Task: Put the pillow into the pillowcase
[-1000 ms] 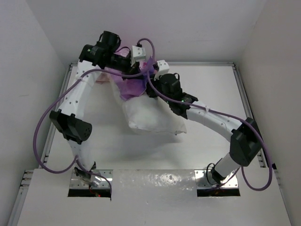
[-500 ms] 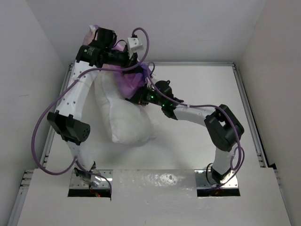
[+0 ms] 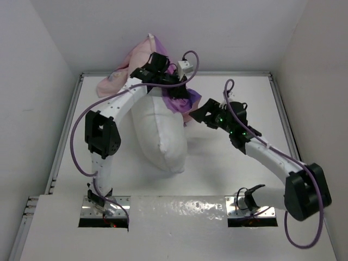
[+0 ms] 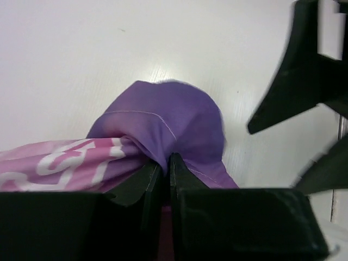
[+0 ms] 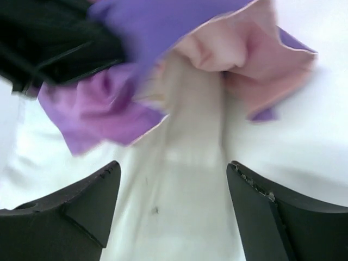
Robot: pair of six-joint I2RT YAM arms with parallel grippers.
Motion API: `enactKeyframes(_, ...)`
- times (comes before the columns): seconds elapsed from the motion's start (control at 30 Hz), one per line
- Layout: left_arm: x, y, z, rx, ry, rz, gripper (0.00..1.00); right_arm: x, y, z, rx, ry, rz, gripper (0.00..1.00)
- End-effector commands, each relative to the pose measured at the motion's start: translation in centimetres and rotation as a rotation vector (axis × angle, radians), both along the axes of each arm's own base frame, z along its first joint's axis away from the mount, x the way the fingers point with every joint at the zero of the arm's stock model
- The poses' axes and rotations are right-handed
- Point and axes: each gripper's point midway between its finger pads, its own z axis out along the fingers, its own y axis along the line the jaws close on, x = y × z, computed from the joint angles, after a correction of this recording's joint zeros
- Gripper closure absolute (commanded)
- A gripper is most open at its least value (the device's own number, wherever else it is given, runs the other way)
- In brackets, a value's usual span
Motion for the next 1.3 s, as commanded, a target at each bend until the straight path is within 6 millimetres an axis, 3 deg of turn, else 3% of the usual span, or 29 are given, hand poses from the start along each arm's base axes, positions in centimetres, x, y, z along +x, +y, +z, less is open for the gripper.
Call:
enactKeyframes(0.0,0.4,-3.4,0.6,-0.068,-0.004,0.013,0.92,-1.5,-3.6,0.4,-0.254,-0.021,-0.047,0.22)
enactKeyframes(0.07,0.1,-5.1,0.5,-0.068,-0.019,-0.004,0.84,-2.7,-5.5,0.6,-0.360,0.003,-0.071,0.21)
enactKeyframes(0.1,0.2,-5.9,0.0,-0.063,-0.024,-0.010,0.79,-3.3,-7.5,0.9,-0.419,0.015,-0.139,0.20)
enactKeyframes(0.17,-0.3,-7.6,-0.3,-0.074,-0.027,-0.036,0.63,-3.5,-9.4,2.3,-0.490,-0.004,-0.197,0.19)
enactKeyframes(0.2,-0.4,-8.3,0.6,-0.096,-0.037,-0.050,0.57,-4.0,-10.8,2.9,-0.539,0.008,-0.238,0.17)
enactKeyframes(0.23,-0.8,-9.2,1.0,-0.115,-0.034,-0.064,0.44,-4.2,-11.3,3.1,-0.574,0.010,-0.239,0.15)
enactKeyframes(0.27,-1.1,-9.7,1.5,-0.134,-0.037,-0.083,0.38,-4.4,-11.7,3.3,-0.593,0.016,-0.243,0.15)
enactKeyframes(0.33,-1.5,-10.7,4.1,-0.172,-0.080,-0.100,0.23,-4.8,-12.3,3.4,-0.641,0.042,-0.240,0.13)
enactKeyframes(0.4,-1.5,-11.0,7.2,-0.217,-0.119,-0.098,0.16,-5.0,-12.3,3.5,-0.650,0.050,-0.228,0.12)
enactKeyframes(0.43,-1.6,-11.0,8.4,-0.234,-0.137,-0.096,0.03,-5.0,-12.1,3.4,-0.645,0.052,-0.218,0.10)
enactKeyframes(0.47,-1.8,-10.9,9.7,-0.253,-0.160,-0.100,0.01,-5.0,-12.0,3.3,-0.644,0.053,-0.213,0.09)
enactKeyframes(0.57,-2.4,-10.9,12.6,-0.297,-0.190,-0.097,0.00,-4.7,-11.8,3.4,-0.639,0.049,-0.205,0.08)
enactKeyframes(0.67,-2.5,-11.0,12.8,-0.294,-0.188,-0.078,0.00,-4.2,-11.2,4.0,-0.626,0.033,-0.194,0.08)
enactKeyframes(0.8,-1.9,-10.9,11.6,-0.263,-0.184,-0.048,0.00,-3.6,-11.0,5.4,-0.625,0.009,-0.190,0.08)
enactKeyframes(0.93,-1.2,-9.9,12.8,-0.236,-0.242,-0.005,0.00,-3.5,-11.7,5.8,-0.668,0.003,-0.211,0.08)
enactKeyframes(0.97,-0.1,-9.1,13.3,-0.205,-0.302,0.038,0.01,-3.7,-12.3,5.6,-0.695,0.025,-0.222,0.08)
enactKeyframes(1.03,1.4,-7.3,12.3,-0.124,-0.333,0.100,0.23,-3.6,-13.7,6.4,-0.743,0.026,-0.282,0.08)
enactKeyframes(1.07,3.1,-5.9,10.9,-0.047,-0.371,0.172,0.35,-3.7,-14.1,6.6,-0.757,0.030,-0.291,0.09)
enactKeyframes(1.1,4.5,-4.3,10.1,-0.008,-0.377,0.231,0.55,-3.8,-14.1,6.9,-0.760,0.017,-0.287,0.08)
enactKeyframes(1.13,5.7,-2.7,7.9,0.053,-0.353,0.298,0.58,-3.5,-13.7,7.3,-0.741,-0.002,-0.282,0.09)
enactKeyframes(1.2,7.8,0.1,6.8,0.096,-0.366,0.399,0.54,-3.3,-12.3,7.3,-0.693,-0.026,-0.232,0.08)
enactKeyframes(1.23,8.2,0.8,4.7,0.142,-0.354,0.419,0.50,-2.8,-11.6,7.4,-0.664,-0.046,-0.221,0.09)
enactKeyframes(1.27,8.8,1.3,4.3,0.164,-0.376,0.442,0.38,-2.6,-11.1,7.4,-0.641,-0.052,-0.209,0.09)
